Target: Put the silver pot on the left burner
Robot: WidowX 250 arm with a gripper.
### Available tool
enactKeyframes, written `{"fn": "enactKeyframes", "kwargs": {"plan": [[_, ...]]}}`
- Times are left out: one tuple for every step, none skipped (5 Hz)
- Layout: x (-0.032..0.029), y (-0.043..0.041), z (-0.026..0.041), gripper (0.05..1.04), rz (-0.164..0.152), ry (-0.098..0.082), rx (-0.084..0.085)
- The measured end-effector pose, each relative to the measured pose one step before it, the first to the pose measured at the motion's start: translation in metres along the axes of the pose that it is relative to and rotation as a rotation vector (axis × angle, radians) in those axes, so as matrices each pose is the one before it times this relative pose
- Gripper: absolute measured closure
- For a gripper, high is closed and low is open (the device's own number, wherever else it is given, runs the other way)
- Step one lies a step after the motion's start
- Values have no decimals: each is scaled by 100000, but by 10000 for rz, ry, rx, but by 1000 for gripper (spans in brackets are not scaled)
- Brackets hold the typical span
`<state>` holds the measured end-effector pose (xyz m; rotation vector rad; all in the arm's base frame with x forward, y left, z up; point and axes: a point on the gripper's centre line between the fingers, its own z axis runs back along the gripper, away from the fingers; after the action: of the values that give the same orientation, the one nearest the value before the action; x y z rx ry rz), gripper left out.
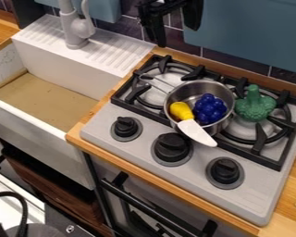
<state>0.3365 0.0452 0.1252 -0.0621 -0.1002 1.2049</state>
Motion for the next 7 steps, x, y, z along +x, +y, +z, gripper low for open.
{"fn": "enactKeyframes", "kwargs": {"plan": [[-155,304,-1020,87,65,162,296],[-669,-141,-1312,87,1879,73,403],[-289,-89,-1405,87,1240,20,-52],[-502,437,-1651,87,1547,256,-253],[-274,320,-1341,87,1137,129,-347],[-723,-169,-655,87,661,124,-22],[-747,-854,-1067,87,284,-339,317]]}}
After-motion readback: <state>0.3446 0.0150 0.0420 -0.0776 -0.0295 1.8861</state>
